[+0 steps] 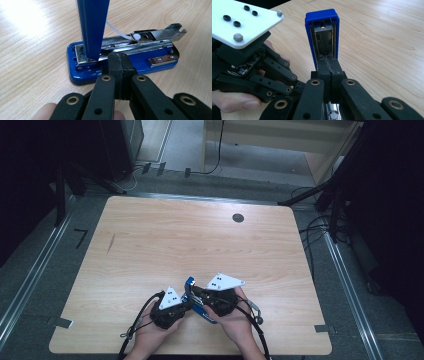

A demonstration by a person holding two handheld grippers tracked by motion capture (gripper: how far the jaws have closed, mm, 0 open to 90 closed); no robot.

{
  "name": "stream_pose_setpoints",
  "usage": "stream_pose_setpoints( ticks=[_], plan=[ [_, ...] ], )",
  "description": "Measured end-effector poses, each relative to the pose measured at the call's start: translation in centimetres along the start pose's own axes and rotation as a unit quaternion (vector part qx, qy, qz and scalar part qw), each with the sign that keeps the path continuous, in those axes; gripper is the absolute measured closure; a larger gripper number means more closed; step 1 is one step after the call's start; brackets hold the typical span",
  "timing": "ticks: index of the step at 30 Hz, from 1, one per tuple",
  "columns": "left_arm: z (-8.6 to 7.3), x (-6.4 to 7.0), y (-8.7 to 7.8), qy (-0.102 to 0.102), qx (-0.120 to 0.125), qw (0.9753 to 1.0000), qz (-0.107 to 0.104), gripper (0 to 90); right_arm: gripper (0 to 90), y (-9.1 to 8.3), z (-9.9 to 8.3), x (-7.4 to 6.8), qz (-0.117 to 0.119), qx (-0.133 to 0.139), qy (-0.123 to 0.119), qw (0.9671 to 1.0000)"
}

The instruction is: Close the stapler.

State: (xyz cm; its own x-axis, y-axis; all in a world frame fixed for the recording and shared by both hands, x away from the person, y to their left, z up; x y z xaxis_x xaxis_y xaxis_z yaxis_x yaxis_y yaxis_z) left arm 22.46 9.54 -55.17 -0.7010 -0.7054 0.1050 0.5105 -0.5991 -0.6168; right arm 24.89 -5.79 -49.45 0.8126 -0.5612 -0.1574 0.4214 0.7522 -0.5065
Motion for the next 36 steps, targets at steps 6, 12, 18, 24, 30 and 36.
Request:
stream_pose_setpoints(
  ticks=[6, 12, 18, 24, 30, 36],
  plan=[
    [0.0, 0.0, 0.0, 0.0, 0.0, 1.0, -0.001, 90.0, 90.0, -0.2, -0.1, 0.2, -0.001, 0.003, 0.003, 1.0],
    [0.0, 0.0, 0.0, -0.003, 0.0, 1.0, -0.002, 90.0, 90.0, -1.1, 0.2, 0.8, -0.005, 0.015, 0.014, 0.9998],
    [0.0, 0.0, 0.0, -0.002, 0.001, 1.0, -0.001, 90.0, 90.0, -2.1, 1.3, 1.4, -0.012, 0.035, 0.018, 0.9991],
    [0.0, 0.0, 0.0, -0.004, 0.001, 1.0, -0.001, 90.0, 90.0, -2.2, 3.8, 1.2, -0.014, 0.044, 0.006, 0.9989],
    [0.0, 0.0, 0.0, -0.003, 0.002, 1.0, 0.0, 90.0, 90.0, -1.4, 5.7, 0.3, -0.007, 0.05, -0.01, 0.9987],
    [0.0, 0.0, 0.0, -0.003, 0.001, 1.0, -0.001, 90.0, 90.0, -0.7, 5.7, -0.4, -0.005, 0.038, -0.022, 0.999]
  ],
)
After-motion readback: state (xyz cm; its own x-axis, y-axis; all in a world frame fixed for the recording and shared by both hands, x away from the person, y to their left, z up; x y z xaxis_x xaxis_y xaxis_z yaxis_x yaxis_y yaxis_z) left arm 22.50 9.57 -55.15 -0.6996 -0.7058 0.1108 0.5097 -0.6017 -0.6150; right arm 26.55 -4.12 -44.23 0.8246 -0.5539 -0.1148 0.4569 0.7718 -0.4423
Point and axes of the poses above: each handheld gripper's, and its own axes: y roughly forward along the jaws, z roughly out of its top, x roughly to its right, the point moved 3 cm from there along y, roughly forward along the jaws, and after that the axes turned 2 degrees about z, right-handed, at the moved point
